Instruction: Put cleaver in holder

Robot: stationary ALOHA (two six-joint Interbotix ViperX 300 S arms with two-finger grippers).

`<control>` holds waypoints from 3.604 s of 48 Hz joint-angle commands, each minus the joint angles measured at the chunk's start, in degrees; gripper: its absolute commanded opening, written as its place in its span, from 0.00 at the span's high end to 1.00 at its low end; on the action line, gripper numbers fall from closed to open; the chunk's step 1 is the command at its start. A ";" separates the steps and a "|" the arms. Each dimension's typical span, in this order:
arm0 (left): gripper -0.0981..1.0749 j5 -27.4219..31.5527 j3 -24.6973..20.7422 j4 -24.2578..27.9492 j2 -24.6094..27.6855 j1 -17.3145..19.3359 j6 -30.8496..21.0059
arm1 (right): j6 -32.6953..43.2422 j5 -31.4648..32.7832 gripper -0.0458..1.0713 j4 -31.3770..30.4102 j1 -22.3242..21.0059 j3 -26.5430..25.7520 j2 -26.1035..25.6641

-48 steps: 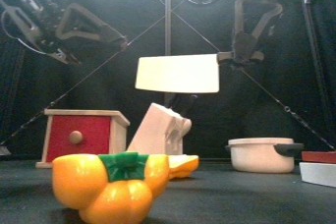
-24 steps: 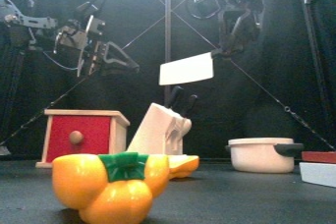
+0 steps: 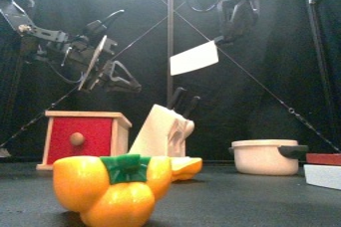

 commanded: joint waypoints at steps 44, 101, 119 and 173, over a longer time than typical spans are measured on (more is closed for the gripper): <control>0.81 11.87 -5.10 -0.79 4.39 4.22 0.18 | -11.87 9.93 0.54 7.12 -5.27 -9.67 12.39; 0.81 11.87 -5.19 -0.79 5.54 4.22 0.26 | -12.04 10.72 0.54 6.50 -6.24 -11.07 11.78; 0.81 11.87 -5.19 -0.79 5.54 4.22 0.26 | -12.48 10.81 0.54 6.59 -6.24 -10.55 12.13; 0.81 11.78 -6.33 0.18 6.06 3.69 0.18 | -12.22 15.12 0.54 8.96 -7.12 -14.59 18.72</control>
